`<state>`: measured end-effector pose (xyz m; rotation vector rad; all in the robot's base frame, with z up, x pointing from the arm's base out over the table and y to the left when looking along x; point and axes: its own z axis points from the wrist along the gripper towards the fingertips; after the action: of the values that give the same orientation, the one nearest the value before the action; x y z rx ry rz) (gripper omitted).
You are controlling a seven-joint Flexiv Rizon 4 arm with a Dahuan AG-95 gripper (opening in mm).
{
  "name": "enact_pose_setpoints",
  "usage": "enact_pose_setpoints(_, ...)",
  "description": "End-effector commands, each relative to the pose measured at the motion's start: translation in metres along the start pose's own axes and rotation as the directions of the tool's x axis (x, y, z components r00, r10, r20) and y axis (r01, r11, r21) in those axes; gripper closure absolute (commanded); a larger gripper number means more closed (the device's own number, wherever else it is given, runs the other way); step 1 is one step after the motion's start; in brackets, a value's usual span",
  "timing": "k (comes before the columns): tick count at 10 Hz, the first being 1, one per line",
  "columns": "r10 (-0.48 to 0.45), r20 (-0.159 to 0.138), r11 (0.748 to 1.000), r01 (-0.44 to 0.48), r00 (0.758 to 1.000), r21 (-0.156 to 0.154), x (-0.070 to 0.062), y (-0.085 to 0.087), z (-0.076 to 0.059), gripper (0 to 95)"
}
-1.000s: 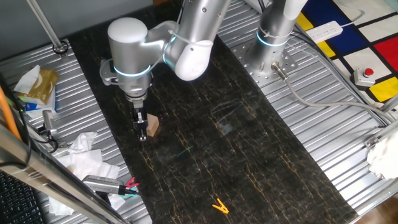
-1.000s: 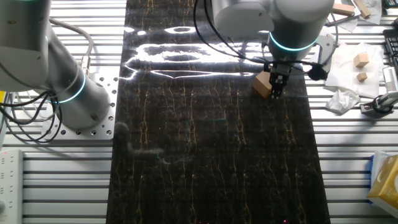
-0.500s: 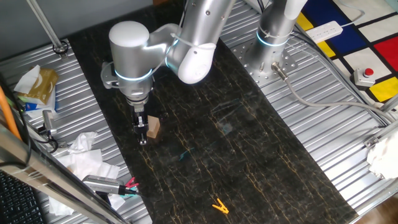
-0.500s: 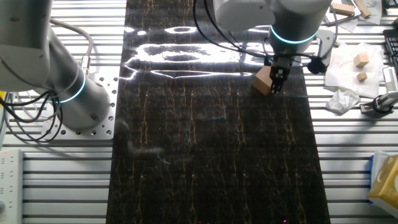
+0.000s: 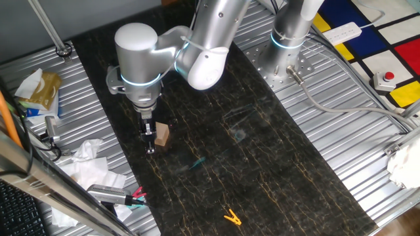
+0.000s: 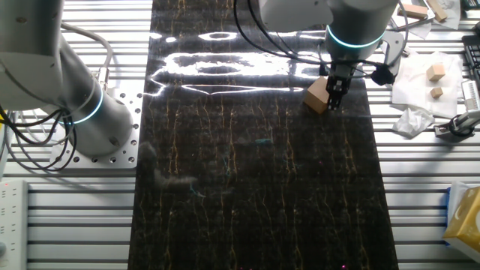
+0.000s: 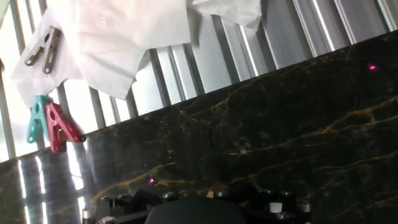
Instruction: Use the gripper to push the small block from left to right
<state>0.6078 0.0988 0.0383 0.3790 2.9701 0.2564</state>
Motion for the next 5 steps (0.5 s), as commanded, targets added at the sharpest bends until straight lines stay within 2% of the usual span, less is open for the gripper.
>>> enact_pose_setpoints(1, -0.006, 0.001, 1.0, 0.006, 1.0, 0.003, 0.0001, -0.0003, 0.0, 0.0)
enact_pose_setpoints(3, -0.034, 0.005, 0.999, 0.034, 0.999, 0.024, 0.0001, -0.0013, 0.0002, 0.0)
enact_pose_setpoints(5, -0.078, 0.01, 0.995, 0.077, 0.997, 0.063, 0.0001, -0.0028, 0.0004, 0.0)
